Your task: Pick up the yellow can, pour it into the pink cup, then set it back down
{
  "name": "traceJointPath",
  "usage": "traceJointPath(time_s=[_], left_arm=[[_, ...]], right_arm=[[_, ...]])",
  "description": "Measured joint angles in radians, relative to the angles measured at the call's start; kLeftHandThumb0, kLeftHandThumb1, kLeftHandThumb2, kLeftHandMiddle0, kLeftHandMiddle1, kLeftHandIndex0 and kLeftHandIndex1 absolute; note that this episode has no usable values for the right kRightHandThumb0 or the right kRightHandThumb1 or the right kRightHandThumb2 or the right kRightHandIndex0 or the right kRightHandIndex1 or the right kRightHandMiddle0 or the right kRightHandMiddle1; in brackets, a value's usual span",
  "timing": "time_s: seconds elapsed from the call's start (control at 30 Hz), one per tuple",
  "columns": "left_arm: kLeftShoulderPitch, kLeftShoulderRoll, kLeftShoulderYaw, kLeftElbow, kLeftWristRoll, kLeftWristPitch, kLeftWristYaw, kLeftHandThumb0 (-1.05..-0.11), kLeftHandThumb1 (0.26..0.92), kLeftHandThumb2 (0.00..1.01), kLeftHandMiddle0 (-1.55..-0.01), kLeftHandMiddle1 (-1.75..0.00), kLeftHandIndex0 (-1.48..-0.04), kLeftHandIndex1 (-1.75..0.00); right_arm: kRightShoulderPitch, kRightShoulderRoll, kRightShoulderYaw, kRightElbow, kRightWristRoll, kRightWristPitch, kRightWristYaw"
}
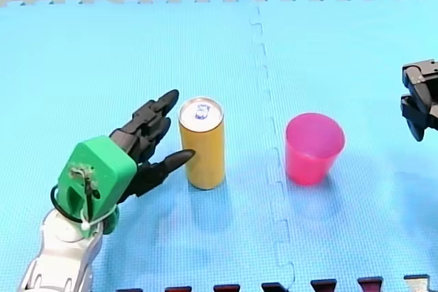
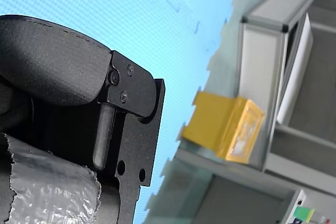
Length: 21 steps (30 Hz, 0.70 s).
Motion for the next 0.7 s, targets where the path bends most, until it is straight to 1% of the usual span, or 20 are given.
traceJointPath(time_s=[0.13,0.27,0.53,0.7], left_arm=[[-0.008,0.0,0.003,0.009,-0.002,-0.001,-0.002,-1.048,0.921,0.02,-0.18,-0.01,-0.23,-0.01],[-0.017,0.001,0.006,0.024,-0.002,-0.004,-0.005,-1.048,0.921,0.03,-0.18,-0.01,-0.24,-0.01],[-0.035,0.01,0.002,0.044,0.005,0.002,-0.016,-1.048,0.921,0.03,-0.19,-0.01,-0.23,0.0],[-0.045,0.013,-0.005,0.058,0.028,0.007,-0.005,-1.048,0.921,0.03,-0.19,-0.01,-0.23,0.0]], right_arm=[[0.0,-0.001,-0.005,0.0,0.005,-0.001,0.005],[0.0,0.001,-0.008,0.0,0.006,-0.001,0.004],[-0.001,0.002,-0.007,0.0,0.002,-0.001,-0.002],[-0.001,0.002,-0.006,0.0,0.0,-0.001,-0.002]])
